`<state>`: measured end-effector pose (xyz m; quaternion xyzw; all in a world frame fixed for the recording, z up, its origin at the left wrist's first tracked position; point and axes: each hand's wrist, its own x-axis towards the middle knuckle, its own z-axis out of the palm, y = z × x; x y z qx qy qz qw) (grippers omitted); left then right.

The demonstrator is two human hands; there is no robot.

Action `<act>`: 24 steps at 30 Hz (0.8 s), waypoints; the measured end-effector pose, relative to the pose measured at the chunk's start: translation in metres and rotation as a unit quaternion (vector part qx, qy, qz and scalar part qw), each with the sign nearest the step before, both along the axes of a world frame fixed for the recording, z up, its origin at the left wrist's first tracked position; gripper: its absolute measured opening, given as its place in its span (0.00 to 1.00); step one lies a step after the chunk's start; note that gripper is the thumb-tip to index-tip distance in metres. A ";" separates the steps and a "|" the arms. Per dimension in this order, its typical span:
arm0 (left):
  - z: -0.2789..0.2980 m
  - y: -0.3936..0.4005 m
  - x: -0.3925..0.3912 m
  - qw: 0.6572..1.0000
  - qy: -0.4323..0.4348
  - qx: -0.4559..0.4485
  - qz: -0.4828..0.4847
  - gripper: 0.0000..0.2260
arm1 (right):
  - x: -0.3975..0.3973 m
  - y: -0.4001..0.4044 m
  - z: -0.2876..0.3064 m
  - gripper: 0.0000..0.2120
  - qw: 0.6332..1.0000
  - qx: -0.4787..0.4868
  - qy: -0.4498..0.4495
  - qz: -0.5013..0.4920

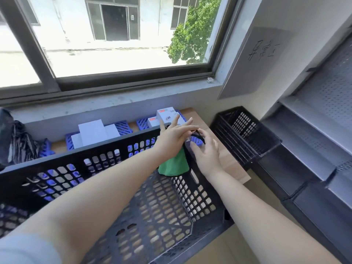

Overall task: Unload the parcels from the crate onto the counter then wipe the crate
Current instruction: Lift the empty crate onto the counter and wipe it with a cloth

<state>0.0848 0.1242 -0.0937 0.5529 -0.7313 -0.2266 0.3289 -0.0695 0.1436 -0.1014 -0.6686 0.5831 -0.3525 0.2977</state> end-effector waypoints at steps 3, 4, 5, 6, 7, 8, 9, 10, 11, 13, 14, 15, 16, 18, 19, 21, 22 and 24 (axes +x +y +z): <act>0.018 0.011 0.002 0.999 0.048 0.002 -0.009 0.17 | -0.003 0.004 0.015 0.18 0.985 0.022 -0.162 0.046; 0.026 0.015 0.004 0.998 0.057 0.003 -0.017 0.18 | -0.001 0.005 0.023 0.14 0.976 0.036 -0.209 0.050; 0.034 0.019 0.006 0.997 0.068 0.011 -0.025 0.18 | 0.001 0.006 0.032 0.10 0.966 0.054 -0.251 0.044; 0.042 0.024 0.008 0.996 0.082 0.025 -0.035 0.18 | 0.004 0.007 0.043 0.07 0.950 0.081 -0.298 0.035; 0.051 0.029 0.009 0.993 0.100 0.048 -0.040 0.18 | 0.005 0.007 0.052 0.04 0.938 0.104 -0.328 0.035; 0.058 0.034 0.012 0.989 0.123 0.072 -0.044 0.18 | 0.004 0.005 0.059 0.02 0.929 0.127 -0.344 0.042; 0.064 0.039 0.015 0.984 0.149 0.091 -0.045 0.18 | 0.004 0.004 0.065 0.01 0.929 0.140 -0.338 0.056; 0.068 0.044 0.019 0.979 0.173 0.102 -0.041 0.17 | 0.003 0.004 0.071 0.01 0.929 0.152 -0.329 0.071; 0.071 0.049 0.024 0.976 0.186 0.108 -0.033 0.17 | 0.002 0.003 0.076 0.02 0.936 0.155 -0.305 0.085; 0.070 0.056 0.034 0.977 0.186 0.108 0.005 0.16 | 0.001 0.000 0.084 0.06 0.950 0.154 -0.256 0.091; 0.069 0.060 0.037 0.977 0.182 0.107 0.030 0.16 | 0.001 -0.002 0.089 0.08 0.957 0.145 -0.235 0.088; 0.068 0.062 0.039 0.976 0.182 0.104 0.063 0.15 | 0.003 -0.006 0.094 0.10 0.964 0.130 -0.214 0.087; 0.066 0.065 0.039 0.974 0.182 0.100 0.094 0.15 | 0.005 -0.006 0.099 0.09 0.969 0.116 -0.195 0.095; 0.066 0.075 0.037 0.962 0.216 0.091 0.140 0.15 | 0.010 -0.005 0.107 0.06 0.975 0.096 -0.155 0.124; 0.065 0.080 0.036 0.956 0.237 0.094 0.147 0.16 | 0.015 -0.002 0.112 0.06 0.975 0.089 -0.151 0.135; 0.063 0.097 0.031 0.951 0.254 0.116 0.129 0.22 | 0.024 0.005 0.118 0.07 0.976 0.060 -0.152 0.145; 0.060 0.104 0.027 0.954 0.245 0.121 0.124 0.27 | 0.028 0.009 0.120 0.07 0.977 0.037 -0.146 0.148; 0.052 0.115 0.019 0.958 0.219 0.102 0.152 0.36 | 0.032 0.018 0.120 0.08 0.976 0.016 -0.137 0.166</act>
